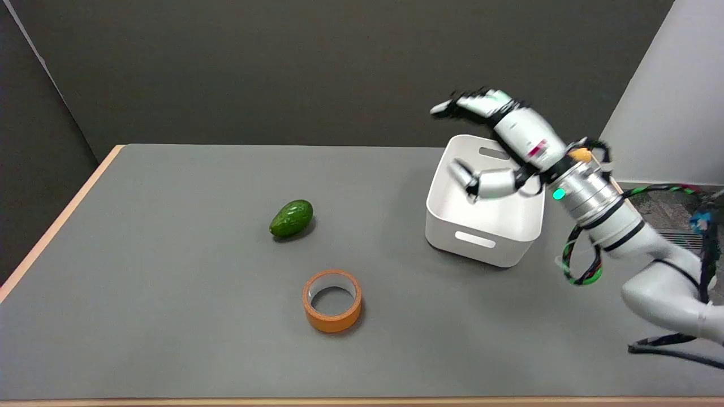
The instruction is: Pick up yellow tape.
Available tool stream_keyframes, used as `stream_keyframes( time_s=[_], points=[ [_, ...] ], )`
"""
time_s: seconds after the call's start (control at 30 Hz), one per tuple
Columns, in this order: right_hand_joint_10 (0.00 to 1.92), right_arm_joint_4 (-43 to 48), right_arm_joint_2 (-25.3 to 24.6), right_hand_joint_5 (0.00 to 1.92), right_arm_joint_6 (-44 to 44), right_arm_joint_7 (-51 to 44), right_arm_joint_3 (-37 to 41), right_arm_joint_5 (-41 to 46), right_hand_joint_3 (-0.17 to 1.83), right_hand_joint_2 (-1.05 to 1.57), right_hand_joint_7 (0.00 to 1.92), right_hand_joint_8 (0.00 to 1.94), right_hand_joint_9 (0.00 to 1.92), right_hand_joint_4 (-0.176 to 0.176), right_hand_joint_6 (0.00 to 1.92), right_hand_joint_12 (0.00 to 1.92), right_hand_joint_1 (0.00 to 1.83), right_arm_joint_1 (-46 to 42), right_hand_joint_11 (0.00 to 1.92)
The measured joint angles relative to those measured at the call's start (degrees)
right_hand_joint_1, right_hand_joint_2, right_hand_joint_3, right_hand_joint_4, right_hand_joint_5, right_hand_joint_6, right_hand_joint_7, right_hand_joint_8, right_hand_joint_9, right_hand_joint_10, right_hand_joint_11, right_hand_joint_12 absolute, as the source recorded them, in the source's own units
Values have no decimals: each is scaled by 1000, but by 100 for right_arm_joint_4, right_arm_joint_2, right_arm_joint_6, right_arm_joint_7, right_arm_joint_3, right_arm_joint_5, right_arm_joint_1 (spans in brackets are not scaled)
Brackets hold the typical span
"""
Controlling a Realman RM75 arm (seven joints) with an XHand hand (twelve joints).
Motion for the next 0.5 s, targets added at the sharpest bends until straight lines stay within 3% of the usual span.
stream_keyframes(
  time_s=[0.5],
  points=[
    [724,1097,-294,271,-892,-1644,-887,-362,960,650,336,379,268,55,518,1135,775,-713,39]
  ],
)
